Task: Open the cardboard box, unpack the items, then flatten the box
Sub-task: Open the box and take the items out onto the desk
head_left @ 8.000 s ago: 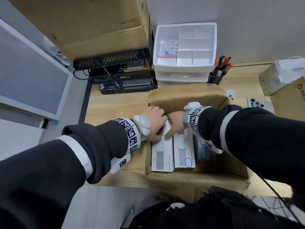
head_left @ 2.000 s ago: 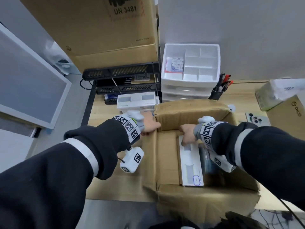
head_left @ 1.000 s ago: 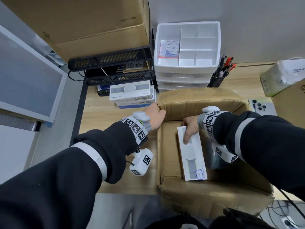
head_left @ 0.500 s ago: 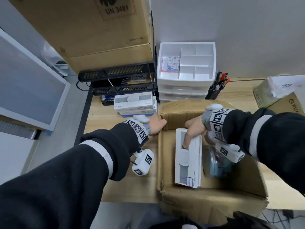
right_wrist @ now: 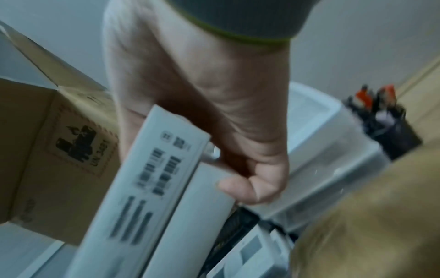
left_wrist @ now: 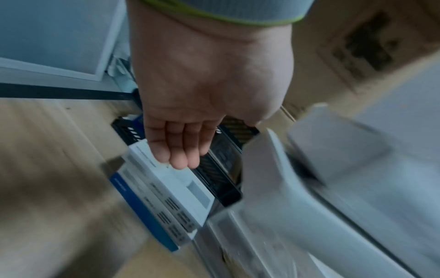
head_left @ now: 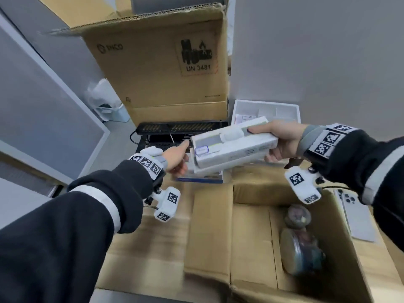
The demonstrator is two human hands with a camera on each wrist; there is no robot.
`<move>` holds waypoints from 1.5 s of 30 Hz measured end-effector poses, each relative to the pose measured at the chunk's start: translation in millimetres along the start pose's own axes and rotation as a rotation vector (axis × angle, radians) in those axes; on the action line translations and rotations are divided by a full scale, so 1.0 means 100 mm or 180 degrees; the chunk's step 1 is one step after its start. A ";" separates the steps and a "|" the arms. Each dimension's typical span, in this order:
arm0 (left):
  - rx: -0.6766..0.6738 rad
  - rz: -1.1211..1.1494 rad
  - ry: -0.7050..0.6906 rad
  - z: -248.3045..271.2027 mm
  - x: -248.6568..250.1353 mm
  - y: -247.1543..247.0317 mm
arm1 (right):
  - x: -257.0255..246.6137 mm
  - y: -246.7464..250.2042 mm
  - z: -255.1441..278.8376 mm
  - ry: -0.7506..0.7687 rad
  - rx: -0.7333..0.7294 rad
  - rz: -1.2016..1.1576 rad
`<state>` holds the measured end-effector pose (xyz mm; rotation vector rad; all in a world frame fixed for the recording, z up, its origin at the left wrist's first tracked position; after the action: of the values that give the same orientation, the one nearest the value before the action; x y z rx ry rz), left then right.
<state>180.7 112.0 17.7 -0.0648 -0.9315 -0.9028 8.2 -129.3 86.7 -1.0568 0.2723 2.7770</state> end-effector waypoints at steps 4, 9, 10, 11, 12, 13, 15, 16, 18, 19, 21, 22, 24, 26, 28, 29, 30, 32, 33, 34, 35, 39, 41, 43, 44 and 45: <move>0.0027 0.0640 0.0188 -0.11 -0.19 0.23 | 0.04 -0.54 -0.47 -0.0254 0.0078 -0.0457; 0.0072 0.0772 0.0155 -0.33 -0.34 0.32 | 0.09 -1.00 -0.99 -0.0316 0.0240 -0.0600; 0.0189 0.0653 0.0087 -0.41 -0.37 0.34 | 0.08 -1.05 -1.06 -0.0327 0.0300 -0.0575; 0.0319 0.0557 0.0048 -0.50 -0.41 0.37 | 0.08 -1.10 -1.17 -0.0365 0.0385 -0.0557; 0.0387 0.0530 0.0000 -0.57 -0.44 0.39 | 0.07 -1.14 -1.26 -0.0394 0.0485 -0.0483; 0.0394 0.0586 -0.0018 -0.64 -0.47 0.39 | 0.07 -1.18 -1.35 -0.0417 0.0568 -0.0418; 0.0401 0.0860 -0.0014 -0.75 -0.49 0.38 | 0.08 -1.26 -1.48 -0.0433 0.0607 -0.0319; 0.0448 0.0948 -0.0016 -0.80 -0.49 0.38 | 0.09 -1.28 -1.54 -0.0457 0.0638 -0.0321; 0.0671 0.0856 -0.0047 -0.89 -0.53 0.38 | 0.11 -1.31 -1.60 -0.0482 0.0747 -0.0342; 0.0778 0.0691 -0.0071 -0.92 -0.55 0.38 | 0.13 -1.31 -1.66 -0.0506 0.0820 -0.0350; 0.0846 0.0266 -0.0027 -0.95 -0.57 0.37 | 0.18 -1.28 -1.75 -0.0516 0.0898 -0.0258; 0.0824 0.0051 0.0046 -0.97 -0.58 0.36 | 0.20 -1.27 -1.82 -0.0523 0.0913 -0.0196; 0.0692 -0.0164 0.0201 -1.03 -0.59 0.34 | 0.22 -1.25 -1.87 -0.0549 0.0935 -0.0200; 0.0443 0.0092 0.0243 -1.08 -0.59 0.31 | 0.22 -1.24 -1.92 -0.0588 0.0924 -0.0238; 0.0282 0.0306 0.0252 -1.14 -0.59 0.27 | 0.18 -1.24 -1.89 -0.0627 0.0907 -0.0203; 0.0267 0.0335 0.0249 -1.15 -0.60 0.26 | 0.18 -1.23 -1.88 -0.0635 0.0892 -0.0199; 0.0282 0.0375 0.0234 -1.16 -0.60 0.26 | 0.18 -1.24 -1.85 -0.0630 0.0854 -0.0276; 0.0250 0.0461 0.0264 -1.18 -0.60 0.25 | 0.21 -1.22 -1.84 -0.0689 0.0817 -0.0459; 0.0183 0.0500 0.0261 -1.20 -0.60 0.23 | 0.22 -1.21 -1.83 -0.0689 0.0814 -0.0488; 0.0098 0.0558 0.0225 -1.20 -0.59 0.22 | 0.23 -1.19 -1.83 -0.0672 0.0815 -0.0496; 0.0022 0.0627 0.0207 -1.20 -0.57 0.19 | 0.24 -1.17 -1.83 -0.0658 0.0822 -0.0510; -0.0026 0.0835 0.0201 -1.20 -0.51 0.12 | 0.26 -1.12 -1.87 -0.0687 0.0747 -0.0635; -0.0016 0.0885 0.0213 -1.20 -0.50 0.10 | 0.27 -1.11 -1.87 -0.0638 0.0664 -0.0757; -0.0034 0.0899 0.0251 -1.20 -0.51 0.11 | 0.29 -1.10 -1.87 -0.0558 0.0577 -0.0865; -0.0030 0.0914 0.0262 -1.21 -0.52 0.12 | 0.30 -1.10 -1.88 -0.0519 0.0528 -0.0916; -0.0012 0.0929 0.0279 -1.21 -0.53 0.13 | 0.32 -1.09 -1.90 -0.0499 0.0503 -0.0949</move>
<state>256.1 104.6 -91.5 -0.1592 -0.8139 -0.6320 129.3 -63.2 -86.5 -0.7680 0.2826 2.5064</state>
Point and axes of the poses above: each hand's wrist, its own z-axis away from the middle knuckle, its own y-axis out of the back of the hand, x = y × z, the point moved 2 cm from there along -z, towards the middle knuckle, and after that the axes turned 8 degrees about z, right-handed, at the moved point
